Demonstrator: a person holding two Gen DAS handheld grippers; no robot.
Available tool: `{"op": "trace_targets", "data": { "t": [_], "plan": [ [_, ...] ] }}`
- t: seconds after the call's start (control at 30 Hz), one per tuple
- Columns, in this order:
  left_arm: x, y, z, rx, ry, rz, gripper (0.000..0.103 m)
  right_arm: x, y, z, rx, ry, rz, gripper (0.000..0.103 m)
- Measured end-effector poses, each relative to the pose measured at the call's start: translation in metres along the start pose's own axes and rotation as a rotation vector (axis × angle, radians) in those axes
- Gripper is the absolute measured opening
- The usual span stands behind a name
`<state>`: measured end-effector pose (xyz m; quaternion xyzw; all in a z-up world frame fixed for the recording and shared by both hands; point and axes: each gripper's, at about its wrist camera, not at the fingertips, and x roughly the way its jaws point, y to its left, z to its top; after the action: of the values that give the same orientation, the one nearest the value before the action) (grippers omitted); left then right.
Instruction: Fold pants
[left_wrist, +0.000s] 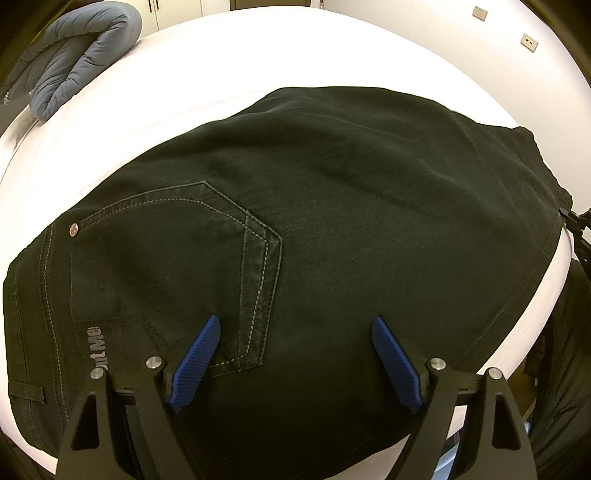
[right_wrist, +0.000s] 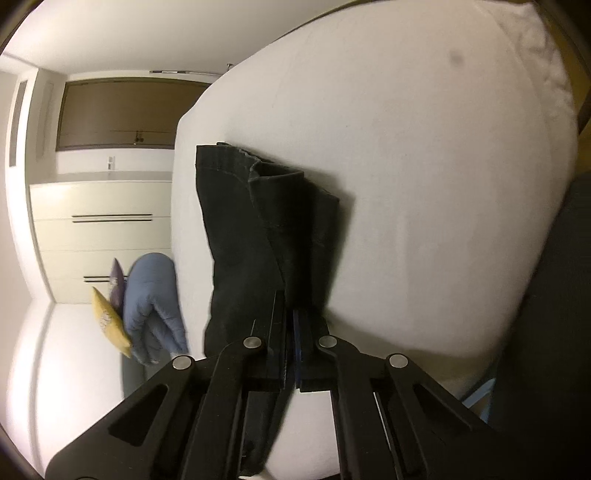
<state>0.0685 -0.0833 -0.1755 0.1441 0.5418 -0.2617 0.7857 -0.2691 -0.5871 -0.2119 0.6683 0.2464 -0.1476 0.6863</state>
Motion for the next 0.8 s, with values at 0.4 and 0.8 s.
{"op": "trace_targets", "data": {
  "t": [0.4, 0.8],
  "plan": [
    [0.002, 0.001, 0.001, 0.003, 0.001, -0.006, 0.087, 0.006, -0.016, 0.001, 0.070, 0.015, 0.047, 0.001],
    [0.005, 0.006, 0.001, -0.015, -0.017, -0.007, 0.094, -0.040, 0.101, 0.019, -0.333, -0.115, -0.042, 0.031]
  ]
}}
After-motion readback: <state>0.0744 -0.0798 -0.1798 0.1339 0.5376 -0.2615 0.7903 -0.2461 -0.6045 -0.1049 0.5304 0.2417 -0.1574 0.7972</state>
